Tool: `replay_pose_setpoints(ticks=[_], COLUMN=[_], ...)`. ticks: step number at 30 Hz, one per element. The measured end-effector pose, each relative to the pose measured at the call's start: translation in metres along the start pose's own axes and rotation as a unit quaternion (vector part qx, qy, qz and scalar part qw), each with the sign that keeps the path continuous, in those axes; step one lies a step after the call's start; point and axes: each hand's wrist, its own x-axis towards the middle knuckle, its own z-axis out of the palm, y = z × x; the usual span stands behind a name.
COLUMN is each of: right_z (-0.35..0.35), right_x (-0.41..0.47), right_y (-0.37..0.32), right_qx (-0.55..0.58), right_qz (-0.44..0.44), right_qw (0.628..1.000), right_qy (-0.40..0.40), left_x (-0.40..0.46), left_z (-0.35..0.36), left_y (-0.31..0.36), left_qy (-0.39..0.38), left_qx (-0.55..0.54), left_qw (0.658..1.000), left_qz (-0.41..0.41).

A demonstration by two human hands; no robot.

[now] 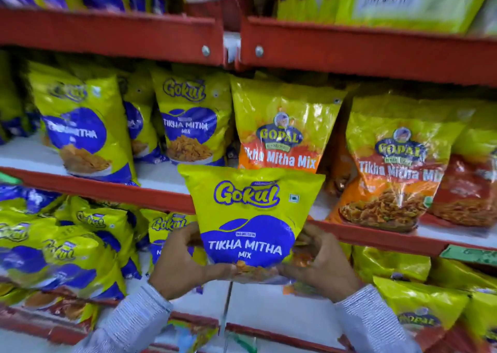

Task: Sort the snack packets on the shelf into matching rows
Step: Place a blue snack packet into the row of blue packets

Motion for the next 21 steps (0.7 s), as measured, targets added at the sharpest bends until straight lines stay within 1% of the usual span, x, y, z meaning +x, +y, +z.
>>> replay_pose_setpoints(ticks=[7,10,12,15,19,21], right_z=[0.062,0.092,0.108,0.123,0.132,0.131], right_x=[0.047,0.08,0.101,0.129,0.152,0.159], right_y=[-0.061,-0.085,-0.096,-0.1,-0.105,-0.105], right_qx=[0.001,0.015,0.001,-0.019,-0.023,-0.016], right_qz=[-0.07,-0.078,-0.087,-0.077,-0.059,-0.055], right_qw=[0.997,0.996,0.995,0.995,0.995,0.995], right_qy=[0.024,0.046,0.055,0.067,0.081,0.084], left_x=[0.026,0.053,0.075,0.103,0.136,0.151], left_z=[-0.073,-0.104,-0.12,-0.133,-0.133,-0.131], left_y=[0.014,0.015,0.012,0.009,0.01,0.005], left_qy=[0.088,0.109,0.122,0.122,0.12,0.121], left_qx=[-0.015,-0.042,-0.044,-0.039,-0.044,-0.046], left_qw=[0.995,0.992,0.991,0.991,0.99,0.99], left_qz=[0.043,0.043,0.035,0.036,0.054,0.051])
